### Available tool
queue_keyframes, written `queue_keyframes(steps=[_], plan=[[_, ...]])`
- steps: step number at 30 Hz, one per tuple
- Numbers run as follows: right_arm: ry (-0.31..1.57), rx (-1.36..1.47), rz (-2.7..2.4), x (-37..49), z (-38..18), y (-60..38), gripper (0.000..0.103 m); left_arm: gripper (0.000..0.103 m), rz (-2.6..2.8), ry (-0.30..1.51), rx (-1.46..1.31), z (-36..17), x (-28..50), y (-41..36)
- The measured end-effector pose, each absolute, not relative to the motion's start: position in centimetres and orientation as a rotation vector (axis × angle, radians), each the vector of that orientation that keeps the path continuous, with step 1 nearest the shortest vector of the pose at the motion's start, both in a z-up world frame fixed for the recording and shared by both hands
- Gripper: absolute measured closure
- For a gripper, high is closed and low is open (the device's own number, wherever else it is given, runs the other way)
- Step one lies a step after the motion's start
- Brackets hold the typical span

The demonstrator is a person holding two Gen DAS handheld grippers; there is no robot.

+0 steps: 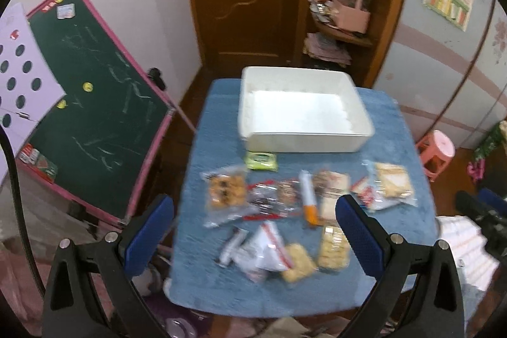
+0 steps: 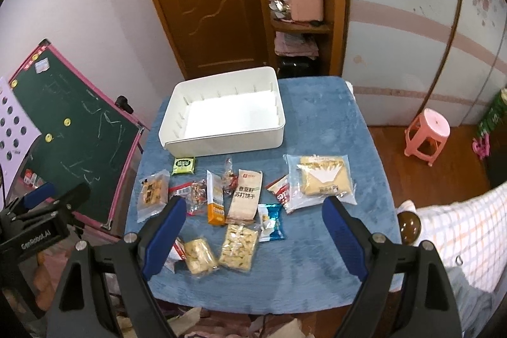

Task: Organize snacks
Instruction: 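Lower the right tool onto the corn-stick bag while the left tool lowers onto the white-red chip bag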

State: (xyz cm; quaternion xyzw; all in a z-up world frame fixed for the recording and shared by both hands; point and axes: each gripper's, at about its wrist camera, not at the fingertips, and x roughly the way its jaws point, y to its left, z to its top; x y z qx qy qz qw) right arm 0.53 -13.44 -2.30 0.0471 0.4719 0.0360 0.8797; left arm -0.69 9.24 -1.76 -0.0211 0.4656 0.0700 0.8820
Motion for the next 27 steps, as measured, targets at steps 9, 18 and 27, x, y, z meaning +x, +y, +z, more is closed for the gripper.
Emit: queue_keyframes(steps=[9,18,27], plan=[[1.122,0.155,-0.007,2.9,-6.8,-11.7,0.015,0.001,0.084,1.148,-0.103,-8.4,1.8,15.1],[1.349,0.207,-0.070,4.3,-17.3,-11.3,0.015,0.001,-0.202,1.279,-0.004,-16.7,2.5,12.5],[1.482,0.258,-0.075,4.8,-24.9,-10.7,0.015,0.001,-0.350,1.323,0.159,-22.3,1.5,9.4]])
